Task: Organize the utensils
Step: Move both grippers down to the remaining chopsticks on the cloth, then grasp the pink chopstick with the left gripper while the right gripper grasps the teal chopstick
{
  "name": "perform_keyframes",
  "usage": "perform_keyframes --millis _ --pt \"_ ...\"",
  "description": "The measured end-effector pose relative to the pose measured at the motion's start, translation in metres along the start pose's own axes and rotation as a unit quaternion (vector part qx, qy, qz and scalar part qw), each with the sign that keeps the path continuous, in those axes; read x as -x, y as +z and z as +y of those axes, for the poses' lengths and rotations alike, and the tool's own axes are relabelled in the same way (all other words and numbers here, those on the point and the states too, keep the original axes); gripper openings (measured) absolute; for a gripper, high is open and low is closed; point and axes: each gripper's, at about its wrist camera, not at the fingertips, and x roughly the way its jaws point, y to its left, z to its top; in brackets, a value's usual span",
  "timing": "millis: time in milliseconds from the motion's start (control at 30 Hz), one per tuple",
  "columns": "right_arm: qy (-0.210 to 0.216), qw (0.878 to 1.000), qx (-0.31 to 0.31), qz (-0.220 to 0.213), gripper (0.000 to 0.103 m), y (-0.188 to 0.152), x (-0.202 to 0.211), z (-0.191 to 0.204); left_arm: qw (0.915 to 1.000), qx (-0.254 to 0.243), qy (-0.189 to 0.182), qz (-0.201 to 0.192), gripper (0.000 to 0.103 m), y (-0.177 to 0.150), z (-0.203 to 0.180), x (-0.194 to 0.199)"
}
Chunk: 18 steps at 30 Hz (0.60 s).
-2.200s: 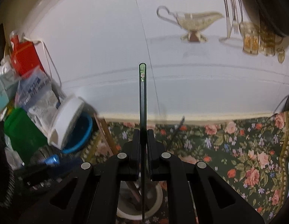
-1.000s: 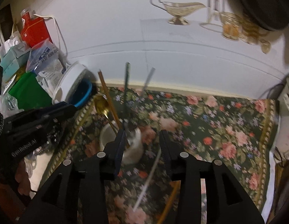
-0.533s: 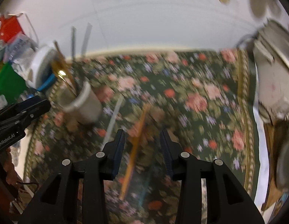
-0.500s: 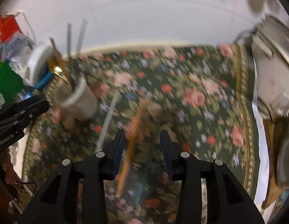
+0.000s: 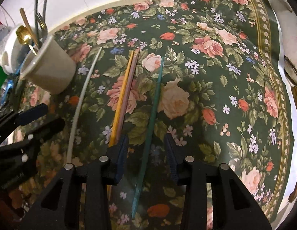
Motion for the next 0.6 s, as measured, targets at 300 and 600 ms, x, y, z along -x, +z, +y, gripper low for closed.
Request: perform_keyframes --millis 300,600 --pt "-0.018 1.000 -0.006 -0.002 0.006 -0.002 -0.001 -0.029 0.9991 -0.014 -0.039 0.014 0.045 0.013 -0.026 -0.017" --pt "-0.028 1.000 -0.011 -0.008 0.004 -0.002 0.017 -0.064 0.9963 -0.005 -0.074 0.044 0.013 0.029 -0.046 -0.046"
